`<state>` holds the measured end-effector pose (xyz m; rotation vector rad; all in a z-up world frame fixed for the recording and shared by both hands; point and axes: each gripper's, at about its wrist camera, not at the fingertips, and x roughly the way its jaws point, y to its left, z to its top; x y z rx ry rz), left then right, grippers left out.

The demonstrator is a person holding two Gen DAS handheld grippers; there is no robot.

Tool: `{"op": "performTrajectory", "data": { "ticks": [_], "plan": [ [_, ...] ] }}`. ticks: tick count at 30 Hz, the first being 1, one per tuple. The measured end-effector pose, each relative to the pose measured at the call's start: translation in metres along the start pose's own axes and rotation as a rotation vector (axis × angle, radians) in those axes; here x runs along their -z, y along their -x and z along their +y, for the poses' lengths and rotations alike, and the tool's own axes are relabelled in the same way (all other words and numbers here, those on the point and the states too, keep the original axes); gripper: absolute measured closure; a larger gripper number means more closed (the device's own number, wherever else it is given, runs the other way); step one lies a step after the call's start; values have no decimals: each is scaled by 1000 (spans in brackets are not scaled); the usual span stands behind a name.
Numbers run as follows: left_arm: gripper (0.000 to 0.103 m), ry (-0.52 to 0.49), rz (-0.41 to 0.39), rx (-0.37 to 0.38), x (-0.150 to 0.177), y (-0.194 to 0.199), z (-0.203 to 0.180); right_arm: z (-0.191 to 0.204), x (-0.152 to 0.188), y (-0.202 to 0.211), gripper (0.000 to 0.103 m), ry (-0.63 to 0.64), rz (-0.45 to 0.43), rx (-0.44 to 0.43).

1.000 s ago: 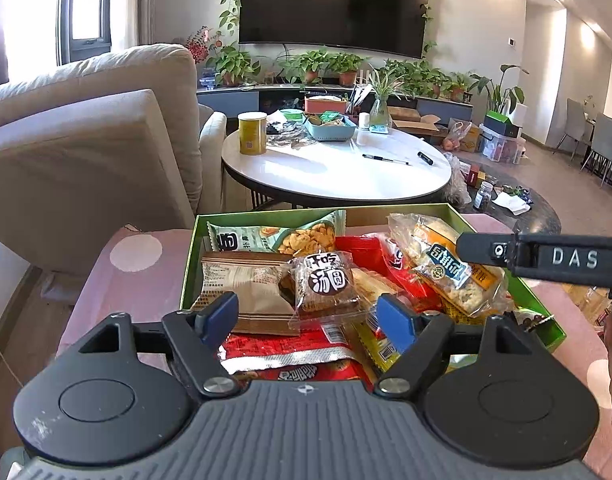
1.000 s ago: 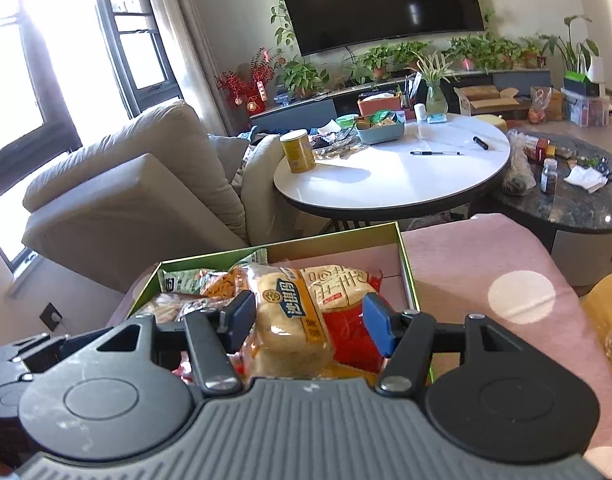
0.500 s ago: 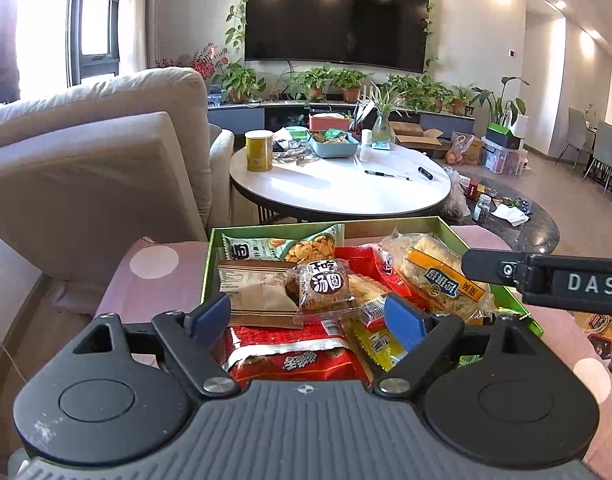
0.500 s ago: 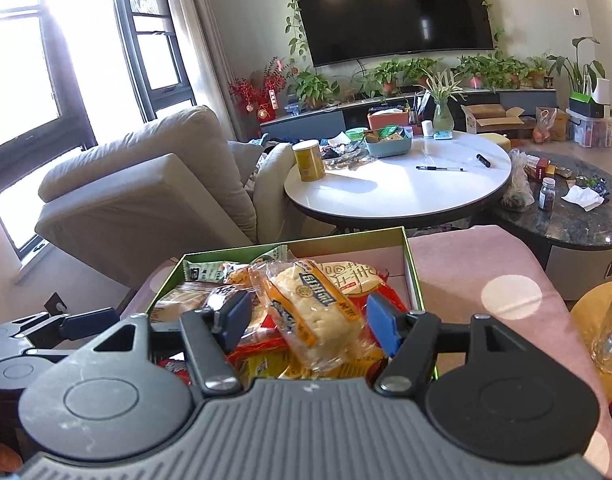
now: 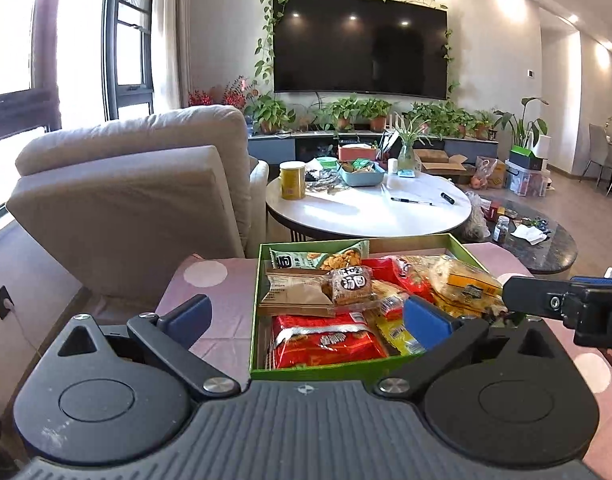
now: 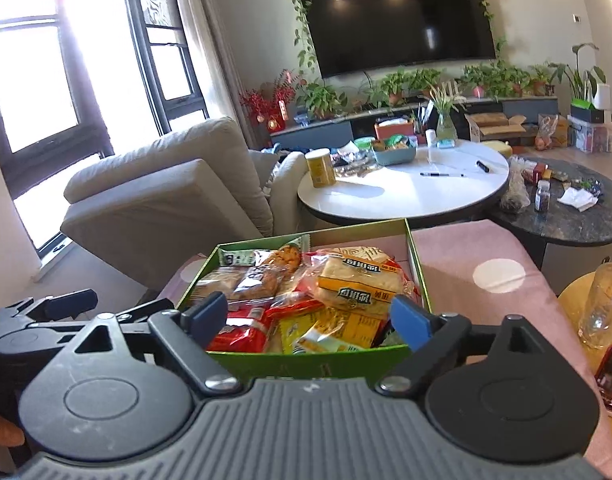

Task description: Organize snacks

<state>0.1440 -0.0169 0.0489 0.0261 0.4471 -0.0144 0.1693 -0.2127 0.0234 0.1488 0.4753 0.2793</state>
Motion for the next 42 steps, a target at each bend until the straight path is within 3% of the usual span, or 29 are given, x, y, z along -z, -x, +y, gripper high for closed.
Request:
{"op": "performTrajectory", "data": {
  "ticks": [17, 29, 42],
  "plan": [
    [0, -37, 25, -8, 43, 55, -25, 5, 39, 56, 22, -30, 6, 36],
    [0, -1, -16, -29, 46, 81, -18, 13, 50, 72, 22, -9, -11, 0],
    [0, 31, -20, -40, 47, 83, -7, 19, 51, 68, 22, 10, 1, -6]
  ]
}}
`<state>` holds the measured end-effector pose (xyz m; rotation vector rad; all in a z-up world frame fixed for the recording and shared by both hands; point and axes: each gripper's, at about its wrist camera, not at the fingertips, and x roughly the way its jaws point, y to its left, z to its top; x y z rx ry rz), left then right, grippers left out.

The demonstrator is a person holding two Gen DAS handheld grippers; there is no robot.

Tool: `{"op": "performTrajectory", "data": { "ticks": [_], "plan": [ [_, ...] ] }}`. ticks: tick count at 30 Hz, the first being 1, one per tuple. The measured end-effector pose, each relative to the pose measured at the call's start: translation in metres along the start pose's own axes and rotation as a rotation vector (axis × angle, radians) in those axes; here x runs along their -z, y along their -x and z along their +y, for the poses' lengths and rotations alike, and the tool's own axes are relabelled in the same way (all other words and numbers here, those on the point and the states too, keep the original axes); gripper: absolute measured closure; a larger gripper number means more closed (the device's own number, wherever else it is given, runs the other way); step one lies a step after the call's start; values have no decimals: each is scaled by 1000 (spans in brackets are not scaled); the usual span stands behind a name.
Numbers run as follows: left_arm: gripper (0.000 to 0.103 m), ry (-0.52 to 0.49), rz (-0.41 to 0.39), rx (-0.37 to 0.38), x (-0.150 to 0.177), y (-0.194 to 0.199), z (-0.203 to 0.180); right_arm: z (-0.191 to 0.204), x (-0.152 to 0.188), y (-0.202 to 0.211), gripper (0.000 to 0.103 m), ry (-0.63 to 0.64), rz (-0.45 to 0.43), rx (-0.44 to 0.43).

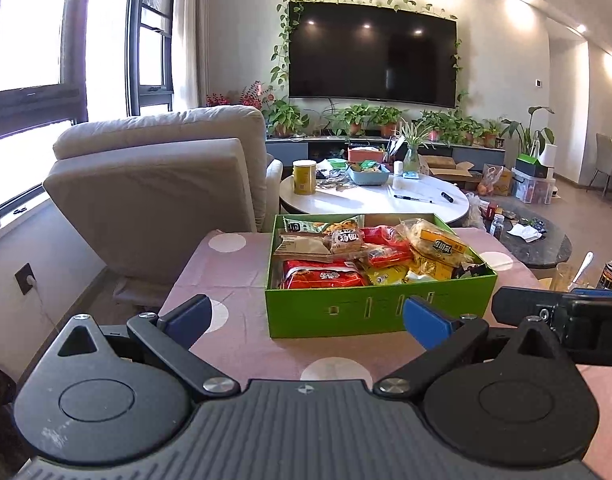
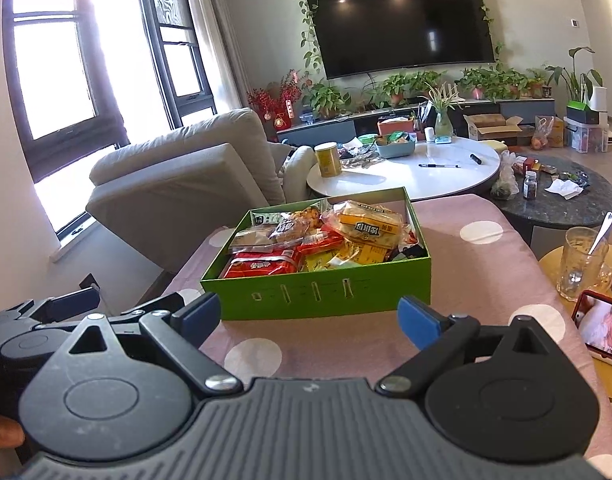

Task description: Organize snacks

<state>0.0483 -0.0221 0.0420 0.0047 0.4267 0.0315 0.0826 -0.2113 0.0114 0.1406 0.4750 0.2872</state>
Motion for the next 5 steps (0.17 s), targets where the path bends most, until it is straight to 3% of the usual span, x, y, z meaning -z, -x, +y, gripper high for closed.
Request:
{"op": "performTrajectory", "data": {
  "ticks": [5],
  "plan": [
    [0, 0, 7, -1, 1, 0, 1, 1, 1, -1, 22, 2, 3, 1]
  ]
}}
